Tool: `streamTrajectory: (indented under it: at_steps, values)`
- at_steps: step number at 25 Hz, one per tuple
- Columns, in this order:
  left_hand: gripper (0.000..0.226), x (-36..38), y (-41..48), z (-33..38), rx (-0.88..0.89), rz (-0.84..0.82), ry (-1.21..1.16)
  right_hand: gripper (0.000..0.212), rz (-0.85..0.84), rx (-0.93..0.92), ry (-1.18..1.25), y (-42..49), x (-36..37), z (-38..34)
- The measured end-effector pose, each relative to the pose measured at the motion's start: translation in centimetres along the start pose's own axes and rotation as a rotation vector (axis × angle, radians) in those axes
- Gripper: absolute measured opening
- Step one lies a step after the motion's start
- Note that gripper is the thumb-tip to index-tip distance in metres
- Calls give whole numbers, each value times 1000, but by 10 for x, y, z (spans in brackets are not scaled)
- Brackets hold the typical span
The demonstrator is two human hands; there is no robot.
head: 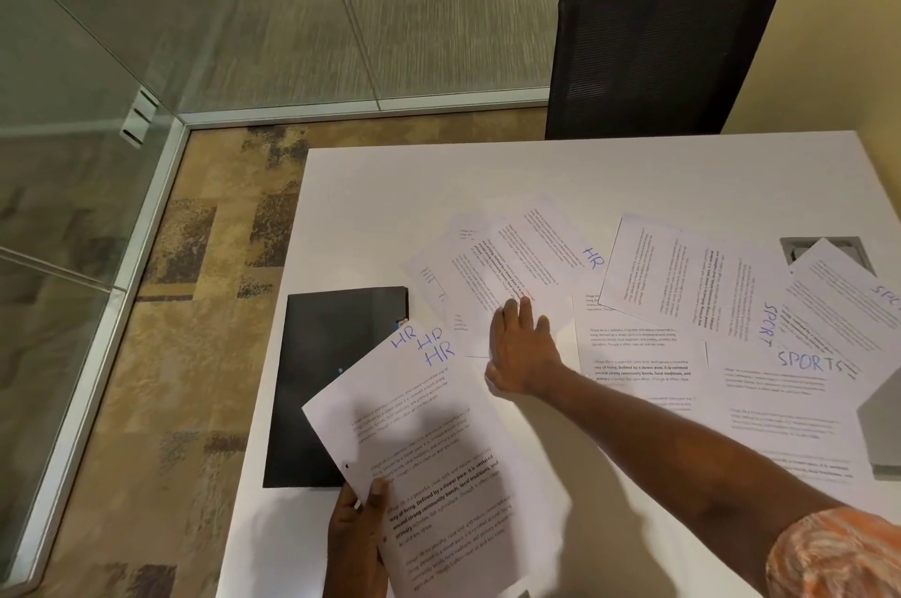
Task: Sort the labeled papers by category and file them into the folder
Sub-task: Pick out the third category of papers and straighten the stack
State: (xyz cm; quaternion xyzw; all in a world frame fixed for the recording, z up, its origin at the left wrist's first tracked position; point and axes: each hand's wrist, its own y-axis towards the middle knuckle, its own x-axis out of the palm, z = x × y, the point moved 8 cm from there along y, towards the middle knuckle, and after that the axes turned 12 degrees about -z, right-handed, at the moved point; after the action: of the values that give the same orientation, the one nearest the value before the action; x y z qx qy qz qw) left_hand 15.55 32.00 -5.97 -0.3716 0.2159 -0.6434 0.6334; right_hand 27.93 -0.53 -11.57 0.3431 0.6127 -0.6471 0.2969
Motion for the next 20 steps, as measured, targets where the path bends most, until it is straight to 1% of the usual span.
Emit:
streamTrajectory:
  at_steps: [6, 9, 11, 13, 15, 18, 20]
  values:
    - [29, -6, -2, -4, 10, 21, 97, 92, -61, 65, -36, 5, -1, 0]
    - [28, -9, -2, -6, 16, 20, 132, 82, -91, 72, -59, 11, 2, 5]
    - [31, -11, -3, -8, 17, 25, 123, 70, -111, 61, -59, 18, 3, 11]
    - [33, -13, -4, -8, 17, 32, 107, 49, -47, 9, -28, 23, -3, 16]
    - [33, -14, -5, -9, 21, 32, 97, 32, 13, -84, 73, 24, -13, 20]
    - [37, -17, -5, -8, 10, 38, 92, 26, 130, -189, 175, 20, -31, 31]
    - [37, -17, -7, -7, 13, 43, 78, 27, 132, -198, 232, 14, -37, 42]
